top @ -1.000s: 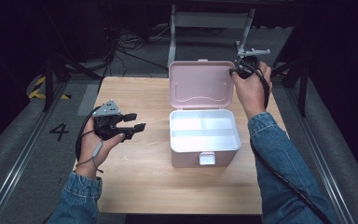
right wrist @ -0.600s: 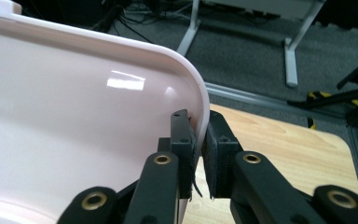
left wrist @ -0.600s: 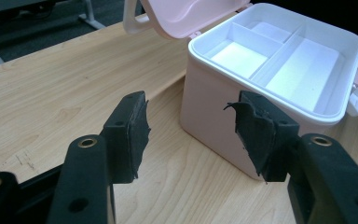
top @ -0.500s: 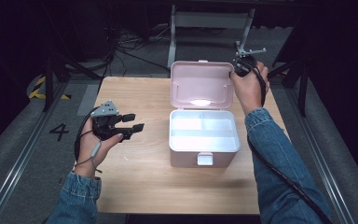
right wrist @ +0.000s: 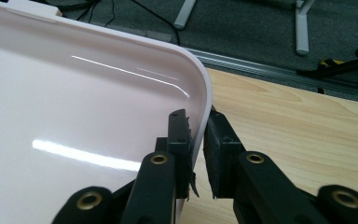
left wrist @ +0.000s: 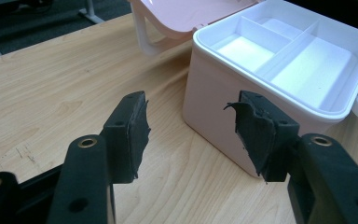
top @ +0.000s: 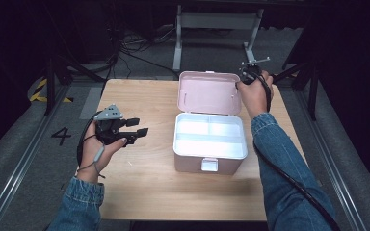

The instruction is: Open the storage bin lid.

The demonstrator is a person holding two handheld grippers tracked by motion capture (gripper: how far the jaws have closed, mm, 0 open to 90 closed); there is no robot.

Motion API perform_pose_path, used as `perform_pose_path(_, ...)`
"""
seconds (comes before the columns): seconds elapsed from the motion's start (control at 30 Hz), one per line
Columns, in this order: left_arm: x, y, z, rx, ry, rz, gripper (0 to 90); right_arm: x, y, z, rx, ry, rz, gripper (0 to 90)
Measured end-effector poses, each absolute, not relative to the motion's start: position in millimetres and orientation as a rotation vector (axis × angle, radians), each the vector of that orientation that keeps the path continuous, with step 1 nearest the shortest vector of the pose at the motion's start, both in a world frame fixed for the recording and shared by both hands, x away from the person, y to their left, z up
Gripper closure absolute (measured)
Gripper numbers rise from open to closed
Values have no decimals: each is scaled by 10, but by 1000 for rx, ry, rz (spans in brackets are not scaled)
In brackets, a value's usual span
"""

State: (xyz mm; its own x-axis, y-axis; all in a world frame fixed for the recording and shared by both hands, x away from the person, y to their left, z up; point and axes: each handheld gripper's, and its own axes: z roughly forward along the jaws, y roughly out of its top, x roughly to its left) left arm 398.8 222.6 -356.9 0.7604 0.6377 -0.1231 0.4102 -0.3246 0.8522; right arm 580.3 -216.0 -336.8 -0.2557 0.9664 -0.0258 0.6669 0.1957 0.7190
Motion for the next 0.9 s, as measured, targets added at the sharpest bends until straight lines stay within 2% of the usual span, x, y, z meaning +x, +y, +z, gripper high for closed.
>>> perform_pose_path(0.43,3983,2276,-3576,1956,801,287,446,5924,-2164,-3540,1514,2069,793,799)
perform_pose_path(0.67,3961,2309,-3564,1952,812,294,446,5946,-2178,-3600,1527,2058,805,705)
perform_pose_path(0.9,3948,2338,-3555,1946,823,293,446,5916,-2178,-3520,1492,2046,820,664)
